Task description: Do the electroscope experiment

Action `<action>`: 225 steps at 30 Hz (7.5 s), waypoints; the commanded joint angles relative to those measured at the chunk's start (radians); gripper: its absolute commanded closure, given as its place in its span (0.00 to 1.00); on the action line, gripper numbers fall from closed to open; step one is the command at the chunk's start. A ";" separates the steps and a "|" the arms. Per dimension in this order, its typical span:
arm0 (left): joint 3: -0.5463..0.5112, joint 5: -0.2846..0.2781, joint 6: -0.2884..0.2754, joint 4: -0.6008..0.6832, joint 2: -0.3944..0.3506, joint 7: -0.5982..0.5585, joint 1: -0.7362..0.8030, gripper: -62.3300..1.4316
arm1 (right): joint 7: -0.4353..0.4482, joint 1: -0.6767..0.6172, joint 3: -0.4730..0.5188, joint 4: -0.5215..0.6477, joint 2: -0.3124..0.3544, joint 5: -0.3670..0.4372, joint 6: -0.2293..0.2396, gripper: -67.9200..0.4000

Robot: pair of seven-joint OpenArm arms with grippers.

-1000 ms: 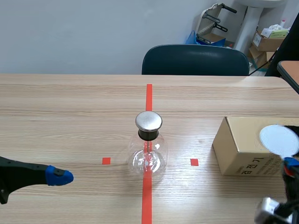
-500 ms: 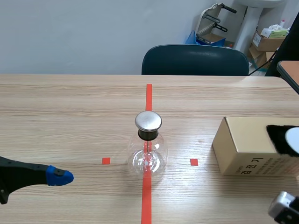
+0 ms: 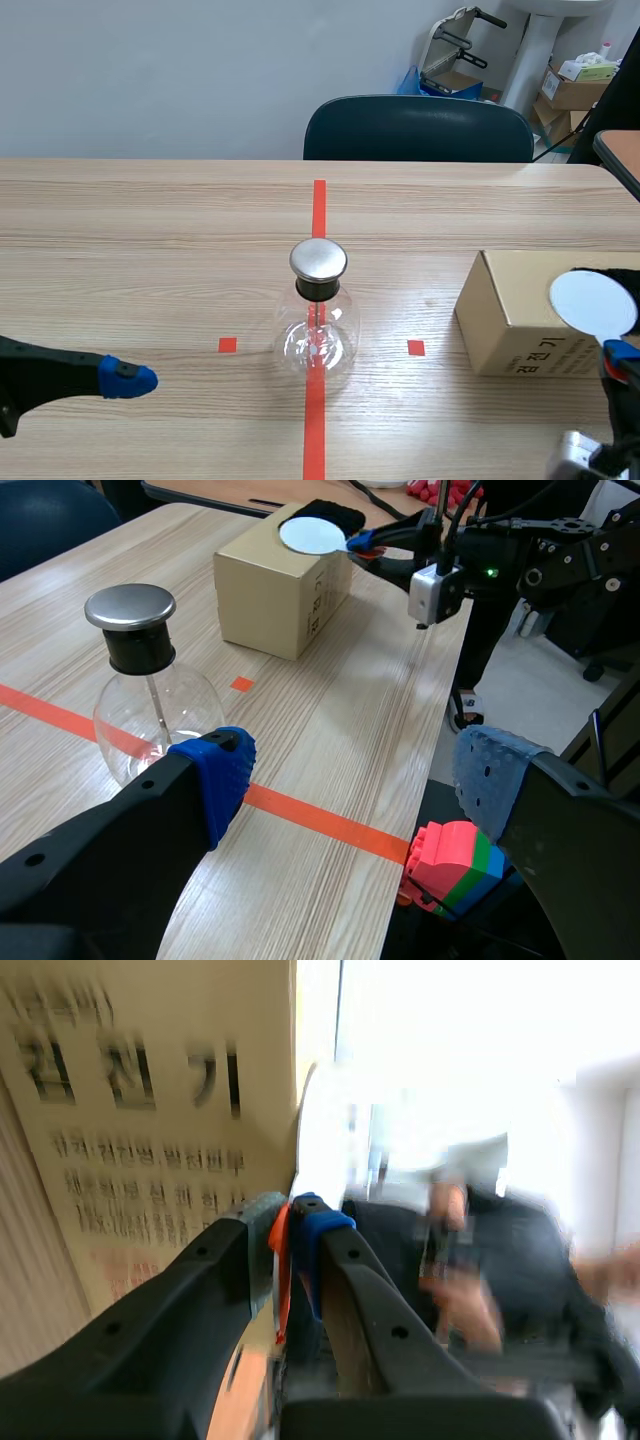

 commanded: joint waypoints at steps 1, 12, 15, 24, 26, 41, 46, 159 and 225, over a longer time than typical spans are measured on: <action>-0.002 -0.006 -0.005 0.024 0.002 -0.020 0.002 0.30 | -0.142 -0.005 0.014 0.017 0.013 0.032 -0.050 0.98; -0.002 -0.006 -0.002 0.024 0.002 -0.021 0.002 0.30 | -0.140 -0.008 0.018 0.017 0.010 0.043 -0.050 0.98; -0.002 -0.006 -0.002 0.024 0.002 -0.021 0.002 0.30 | -0.113 -0.008 0.018 0.017 0.011 0.029 -0.050 0.98; -0.002 -0.006 -0.002 0.024 0.002 -0.020 0.002 0.30 | -0.192 -0.008 0.026 0.017 0.011 0.039 -0.050 0.98; -0.002 -0.006 -0.002 0.024 0.002 -0.020 0.002 0.30 | -0.094 -0.008 0.023 0.017 0.013 0.026 -0.050 0.98; -0.002 -0.006 -0.003 0.024 0.002 -0.020 0.002 0.30 | -0.035 -0.005 0.020 0.018 0.013 0.027 -0.050 0.98; -0.002 -0.006 -0.002 0.024 0.002 -0.020 0.002 0.30 | -0.107 -0.006 0.019 0.018 0.016 0.019 -0.050 0.98; -0.092 0.170 0.093 -0.533 0.690 0.350 -0.344 0.66 | -0.687 0.026 -0.498 0.412 0.085 -0.212 -0.026 0.98; -0.022 0.171 0.039 -0.597 0.698 0.377 -0.383 0.93 | -0.842 0.129 -0.722 0.296 0.098 -0.282 0.137 0.98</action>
